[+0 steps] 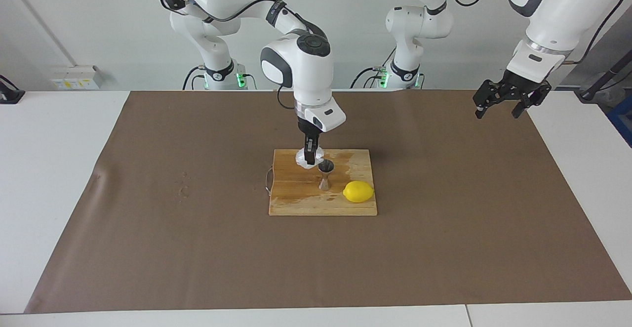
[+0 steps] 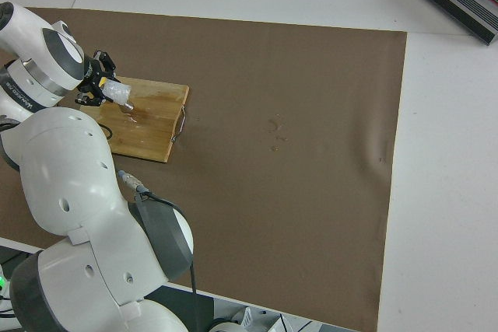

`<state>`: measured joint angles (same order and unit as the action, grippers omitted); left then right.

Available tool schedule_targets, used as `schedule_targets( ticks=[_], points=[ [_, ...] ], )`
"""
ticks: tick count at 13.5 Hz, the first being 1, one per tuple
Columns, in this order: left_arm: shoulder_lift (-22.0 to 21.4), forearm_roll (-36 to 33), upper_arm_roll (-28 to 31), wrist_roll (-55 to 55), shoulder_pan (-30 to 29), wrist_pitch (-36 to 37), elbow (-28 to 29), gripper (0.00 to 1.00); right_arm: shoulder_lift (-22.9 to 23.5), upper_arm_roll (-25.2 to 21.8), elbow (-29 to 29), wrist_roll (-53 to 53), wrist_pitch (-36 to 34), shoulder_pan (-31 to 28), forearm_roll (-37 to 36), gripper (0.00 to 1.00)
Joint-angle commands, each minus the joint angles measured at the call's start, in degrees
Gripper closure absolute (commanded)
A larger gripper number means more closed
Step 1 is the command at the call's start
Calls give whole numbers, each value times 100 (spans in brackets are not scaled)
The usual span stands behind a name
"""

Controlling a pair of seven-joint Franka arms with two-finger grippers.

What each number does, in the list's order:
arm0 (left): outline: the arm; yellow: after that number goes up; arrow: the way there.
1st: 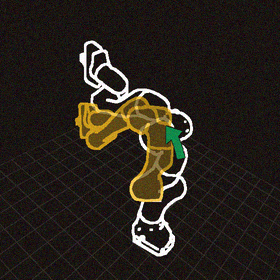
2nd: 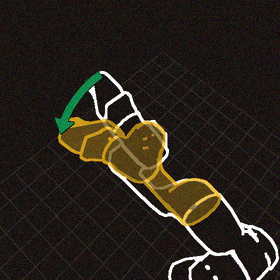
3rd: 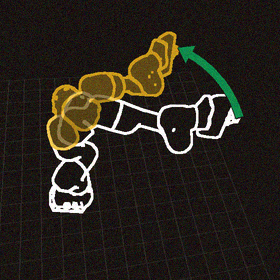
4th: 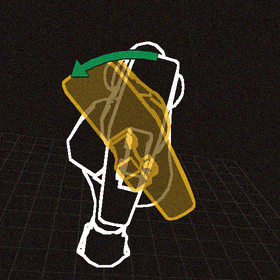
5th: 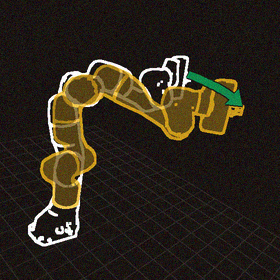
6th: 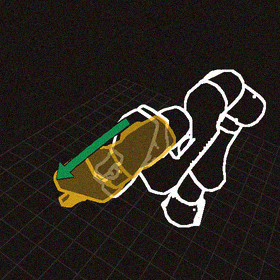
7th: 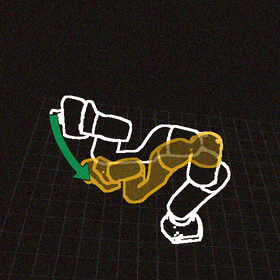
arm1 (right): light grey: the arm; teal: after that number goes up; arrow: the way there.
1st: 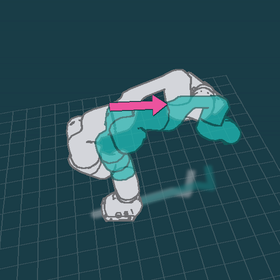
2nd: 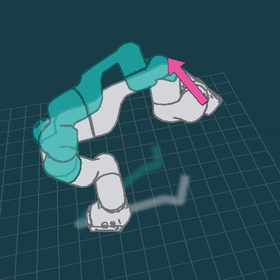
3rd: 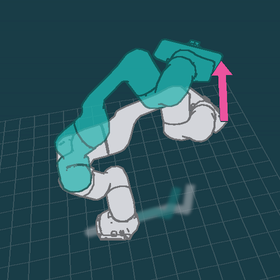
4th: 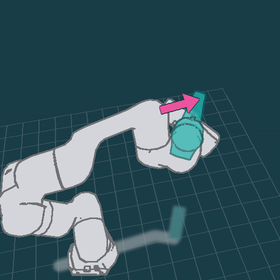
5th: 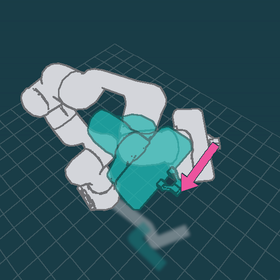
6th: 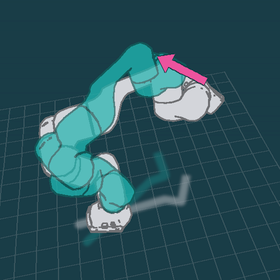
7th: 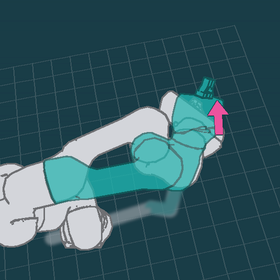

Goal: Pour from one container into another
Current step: 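Hold the clear glass tipped over the metal cup to pour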

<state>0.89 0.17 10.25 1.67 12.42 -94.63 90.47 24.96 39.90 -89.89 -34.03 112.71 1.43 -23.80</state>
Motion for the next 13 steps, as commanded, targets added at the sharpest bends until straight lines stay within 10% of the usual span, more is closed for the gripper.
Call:
schedule_targets(
  ticks=[1, 13],
  points=[
    [-168, -44, -6, -70, -3, 15, 190, 0, 193, 123, 271, 151, -188, -20, -204, 100],
    [-168, -44, -6, -70, 6, 15, 190, 0, 466, 202, 596, 204, -294, 94, -292, 100]
  ],
)
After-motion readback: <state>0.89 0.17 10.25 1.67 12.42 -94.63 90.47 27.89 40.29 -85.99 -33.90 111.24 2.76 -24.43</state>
